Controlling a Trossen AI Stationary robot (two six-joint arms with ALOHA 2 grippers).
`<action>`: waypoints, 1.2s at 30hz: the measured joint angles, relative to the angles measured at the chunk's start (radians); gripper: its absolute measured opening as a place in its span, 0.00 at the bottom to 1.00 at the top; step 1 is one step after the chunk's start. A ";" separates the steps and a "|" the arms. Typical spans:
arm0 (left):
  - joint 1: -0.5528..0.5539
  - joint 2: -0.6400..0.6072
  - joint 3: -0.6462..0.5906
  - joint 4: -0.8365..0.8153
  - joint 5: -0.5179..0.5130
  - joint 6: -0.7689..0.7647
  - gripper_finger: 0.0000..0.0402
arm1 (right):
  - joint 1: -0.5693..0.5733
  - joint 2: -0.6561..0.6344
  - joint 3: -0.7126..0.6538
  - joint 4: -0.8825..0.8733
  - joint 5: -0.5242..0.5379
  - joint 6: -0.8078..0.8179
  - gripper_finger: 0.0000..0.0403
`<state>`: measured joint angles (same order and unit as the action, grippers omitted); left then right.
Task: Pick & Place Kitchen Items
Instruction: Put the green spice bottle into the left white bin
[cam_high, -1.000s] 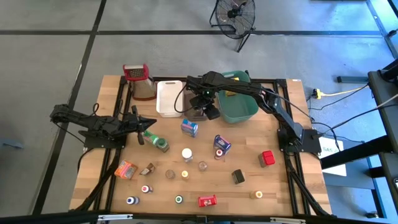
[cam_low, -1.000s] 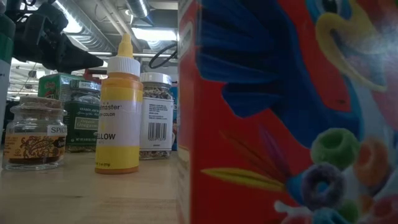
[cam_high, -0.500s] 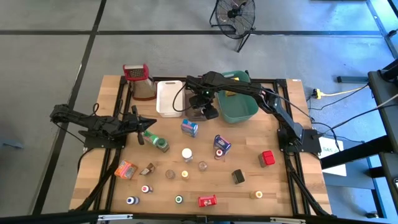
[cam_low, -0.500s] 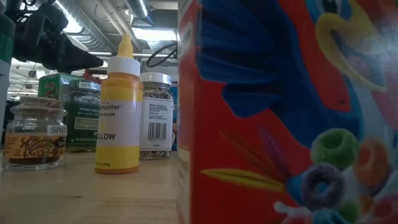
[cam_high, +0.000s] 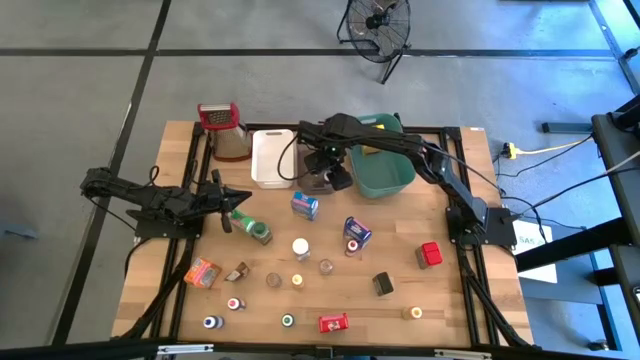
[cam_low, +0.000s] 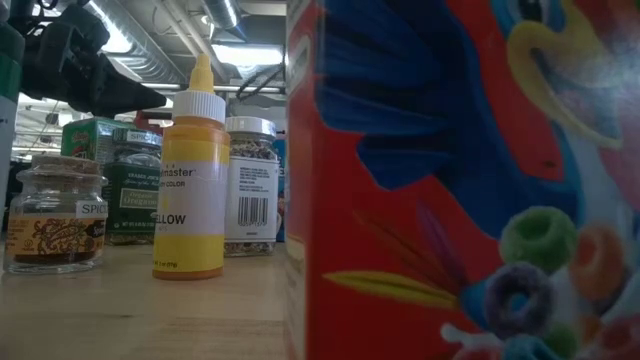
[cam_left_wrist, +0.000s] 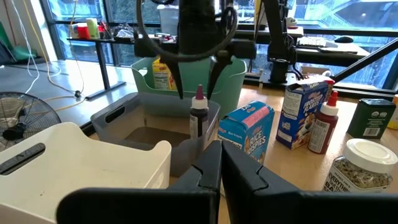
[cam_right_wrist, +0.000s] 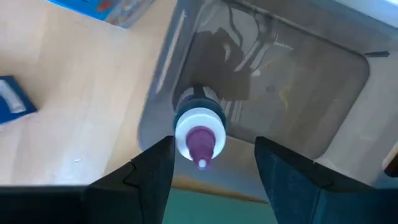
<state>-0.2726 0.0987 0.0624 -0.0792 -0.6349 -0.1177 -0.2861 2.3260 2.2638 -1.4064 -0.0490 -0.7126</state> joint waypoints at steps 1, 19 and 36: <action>0.000 0.000 0.000 0.000 0.000 0.000 0.01 | 0.002 0.000 0.019 -0.017 0.000 0.004 0.56; 0.000 0.000 0.000 0.000 0.000 0.000 0.01 | 0.130 -0.139 0.092 -0.165 -0.023 0.202 0.56; 0.000 0.000 0.000 0.000 0.002 -0.028 0.01 | 0.548 -0.267 0.077 -0.164 -0.003 0.506 0.56</action>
<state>-0.2728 0.0986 0.0624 -0.0788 -0.6333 -0.1460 0.2621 2.0586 2.3411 -1.5709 -0.0519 -0.2069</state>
